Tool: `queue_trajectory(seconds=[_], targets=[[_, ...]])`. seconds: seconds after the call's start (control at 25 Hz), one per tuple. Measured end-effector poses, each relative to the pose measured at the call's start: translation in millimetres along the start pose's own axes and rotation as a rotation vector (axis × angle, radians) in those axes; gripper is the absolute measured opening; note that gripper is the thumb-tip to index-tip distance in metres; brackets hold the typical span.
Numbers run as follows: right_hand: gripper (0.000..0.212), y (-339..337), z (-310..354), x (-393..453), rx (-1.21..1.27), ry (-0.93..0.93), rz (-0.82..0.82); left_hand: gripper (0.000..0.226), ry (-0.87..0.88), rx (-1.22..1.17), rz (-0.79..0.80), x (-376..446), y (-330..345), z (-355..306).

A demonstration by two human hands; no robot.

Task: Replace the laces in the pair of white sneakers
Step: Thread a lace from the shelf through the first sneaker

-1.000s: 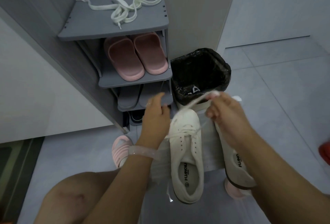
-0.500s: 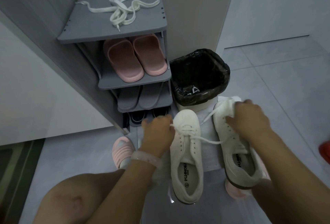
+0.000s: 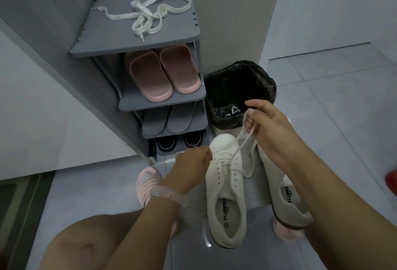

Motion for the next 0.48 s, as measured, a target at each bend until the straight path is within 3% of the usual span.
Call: queue_trajectory(seconds=[0.08,0.16,0.32,0.48], targets=[[0.021,3.5,0.0,-5.3,-0.115,0.020,0.120,0.034,0.055,-0.053,-0.017,1.8,7.2,-2.5],[0.021,12.4,2.8,-13.7,-0.305,0.035,0.255,0.044,0.153,-0.183,-0.156,3.2,8.2,-10.1],[0.019,21.6,14.0,-21.4,-0.430,0.038,0.372,0.028,0.352,-0.333,-0.473,-1.0,2.5,-27.8],[0.022,21.6,18.9,-23.1,-0.344,-0.012,0.430,0.028,0.348,-0.386,-0.449,-0.4,0.8,-27.5]])
Point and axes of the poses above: each hand's wrist, its own x-axis towards the middle knuckle, its own y-axis out of the palm, z = x × y, the point moved 1 cm from there along x, towards the middle knuckle, and after that the axes turned 2 degrees about -x, right-handed, at the moved point
